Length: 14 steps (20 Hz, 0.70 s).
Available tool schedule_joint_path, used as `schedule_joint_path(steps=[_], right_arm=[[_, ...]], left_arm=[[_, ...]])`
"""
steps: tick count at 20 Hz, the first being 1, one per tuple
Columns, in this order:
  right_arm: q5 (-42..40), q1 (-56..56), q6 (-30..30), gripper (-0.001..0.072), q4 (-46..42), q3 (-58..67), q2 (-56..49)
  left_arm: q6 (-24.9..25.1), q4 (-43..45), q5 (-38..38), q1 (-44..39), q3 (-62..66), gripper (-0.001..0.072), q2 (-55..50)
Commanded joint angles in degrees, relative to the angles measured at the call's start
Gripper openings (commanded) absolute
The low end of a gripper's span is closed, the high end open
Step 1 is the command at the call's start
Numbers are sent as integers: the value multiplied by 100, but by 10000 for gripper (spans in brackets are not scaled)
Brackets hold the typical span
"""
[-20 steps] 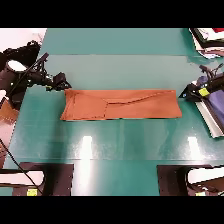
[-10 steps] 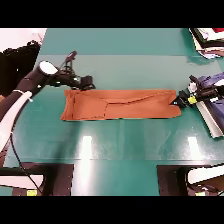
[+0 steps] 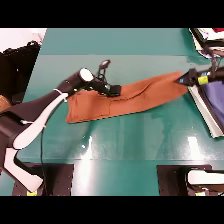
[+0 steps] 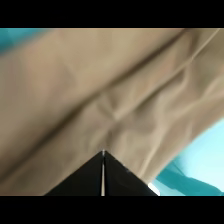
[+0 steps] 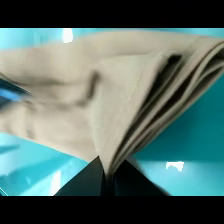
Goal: Fold the shirts.
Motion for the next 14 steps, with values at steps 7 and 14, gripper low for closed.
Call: schedule_joint_path(steps=[7,14], right_arm=[[-70,1729,387,13,273,1154,417],[-452,2566,385,14,273,1220,415]], left_arm=[[-306,-61,249,-457,304,25,-610],[-304,214,-315,243,308,25,-168]])
